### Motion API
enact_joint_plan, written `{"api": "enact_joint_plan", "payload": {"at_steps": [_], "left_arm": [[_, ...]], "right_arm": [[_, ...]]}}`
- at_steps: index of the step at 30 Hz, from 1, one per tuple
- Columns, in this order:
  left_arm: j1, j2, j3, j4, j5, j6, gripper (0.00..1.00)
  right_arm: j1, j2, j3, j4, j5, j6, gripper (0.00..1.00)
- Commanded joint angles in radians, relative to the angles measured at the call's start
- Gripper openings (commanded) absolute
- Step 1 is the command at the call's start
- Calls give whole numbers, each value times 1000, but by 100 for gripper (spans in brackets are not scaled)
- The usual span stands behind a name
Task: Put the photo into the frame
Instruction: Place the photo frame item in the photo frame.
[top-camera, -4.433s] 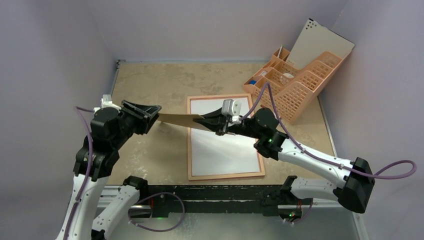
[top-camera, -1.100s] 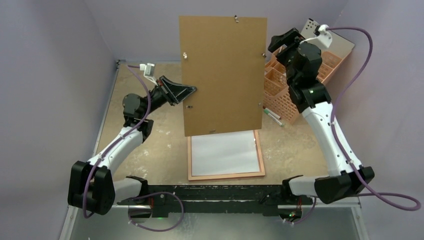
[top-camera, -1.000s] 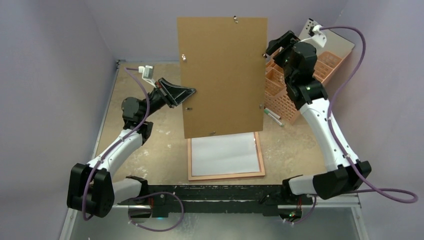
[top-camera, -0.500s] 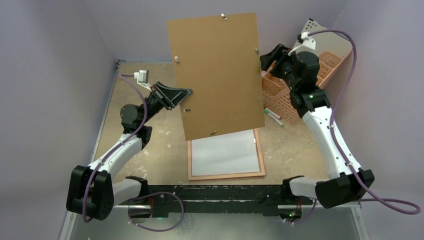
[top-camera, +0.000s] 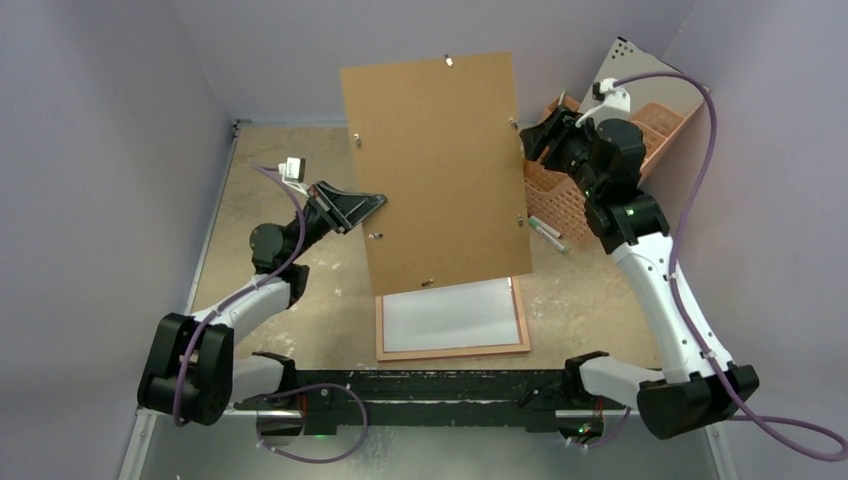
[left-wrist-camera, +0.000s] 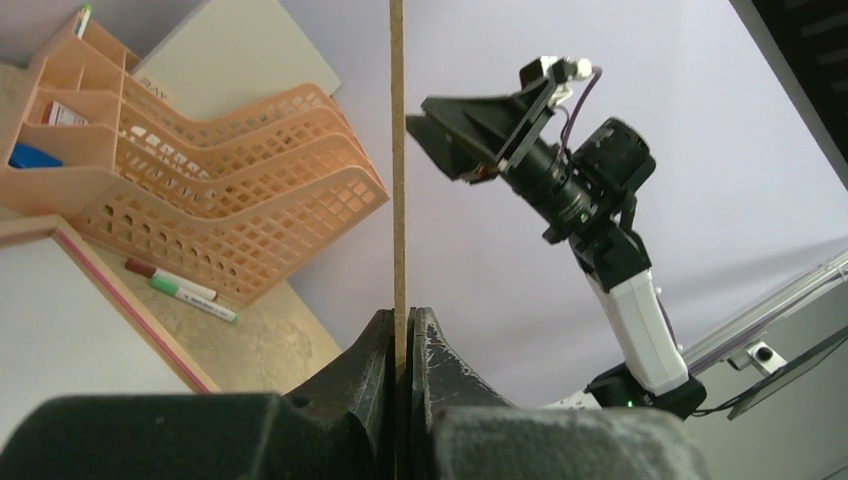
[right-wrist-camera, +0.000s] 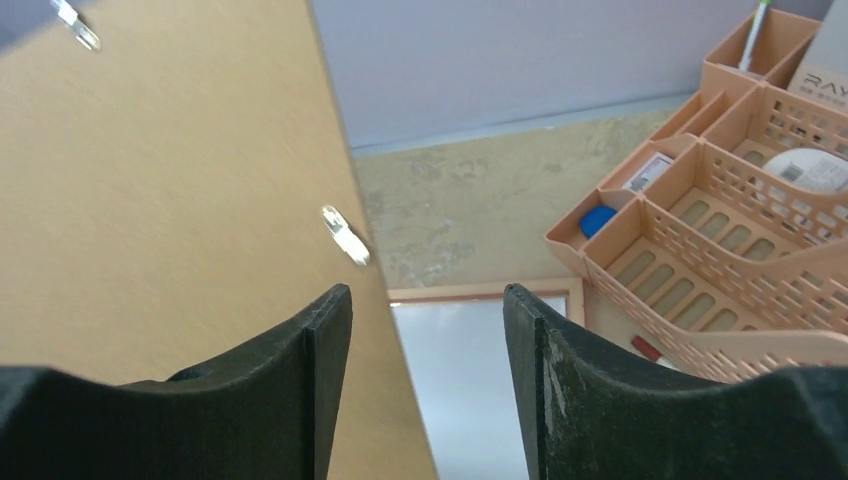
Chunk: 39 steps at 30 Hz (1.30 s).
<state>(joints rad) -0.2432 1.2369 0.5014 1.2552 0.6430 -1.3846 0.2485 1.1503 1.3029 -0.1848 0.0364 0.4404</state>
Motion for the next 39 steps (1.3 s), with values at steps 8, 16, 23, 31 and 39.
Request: {"api": "enact_joint_plan", "payload": {"at_steps": [8, 16, 23, 31, 39], "left_arm": [[-7, -127, -58, -5, 47, 50, 0], [-7, -145, -115, -7, 64, 29, 0], [-11, -145, -126, -5, 80, 7, 0], [-14, -111, -120, 12, 135, -34, 0], [-15, -117, -134, 12, 125, -29, 0]], "right_arm": [[12, 59, 41, 229, -155, 65, 54], [14, 102, 44, 420, -330, 102, 54], [22, 160, 39, 476, -414, 131, 61], [34, 254, 47, 577, -511, 135, 49], [41, 302, 36, 601, -601, 133, 28]]}}
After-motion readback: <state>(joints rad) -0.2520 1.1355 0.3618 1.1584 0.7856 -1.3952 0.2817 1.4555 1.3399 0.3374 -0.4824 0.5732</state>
